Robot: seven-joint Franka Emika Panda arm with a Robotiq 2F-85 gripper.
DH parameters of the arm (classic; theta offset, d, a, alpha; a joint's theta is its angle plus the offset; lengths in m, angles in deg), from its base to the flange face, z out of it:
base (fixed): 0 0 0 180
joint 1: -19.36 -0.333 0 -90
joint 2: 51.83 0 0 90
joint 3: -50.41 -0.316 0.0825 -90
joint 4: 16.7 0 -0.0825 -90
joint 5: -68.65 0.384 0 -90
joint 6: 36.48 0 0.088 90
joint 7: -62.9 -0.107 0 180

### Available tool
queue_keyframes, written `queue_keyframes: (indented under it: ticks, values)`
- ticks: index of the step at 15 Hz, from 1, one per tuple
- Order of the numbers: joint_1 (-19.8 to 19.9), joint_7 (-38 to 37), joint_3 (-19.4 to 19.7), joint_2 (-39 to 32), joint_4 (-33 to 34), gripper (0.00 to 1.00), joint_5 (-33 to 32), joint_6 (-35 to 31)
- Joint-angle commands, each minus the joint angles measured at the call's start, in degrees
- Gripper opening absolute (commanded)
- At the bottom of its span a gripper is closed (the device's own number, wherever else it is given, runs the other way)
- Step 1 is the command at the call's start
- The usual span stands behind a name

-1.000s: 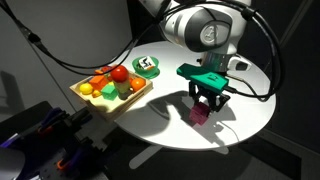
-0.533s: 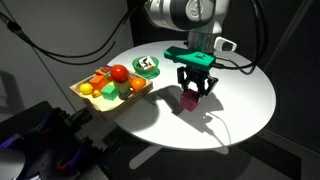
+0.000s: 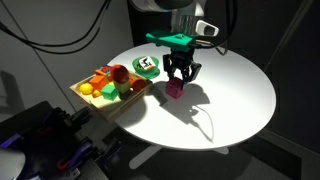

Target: Put the pink block on the tray

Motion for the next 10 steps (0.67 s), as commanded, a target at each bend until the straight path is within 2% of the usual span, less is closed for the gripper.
queue_keyframes:
  ticks: [1,10]
  values:
    - [-0.89,-3.74,-0.60,5.79,-4.29,0.31,0.06,0.58]
    - [-3.23,-10.27,-0.64,10.69,-7.54,0.31,-1.43,-0.40]
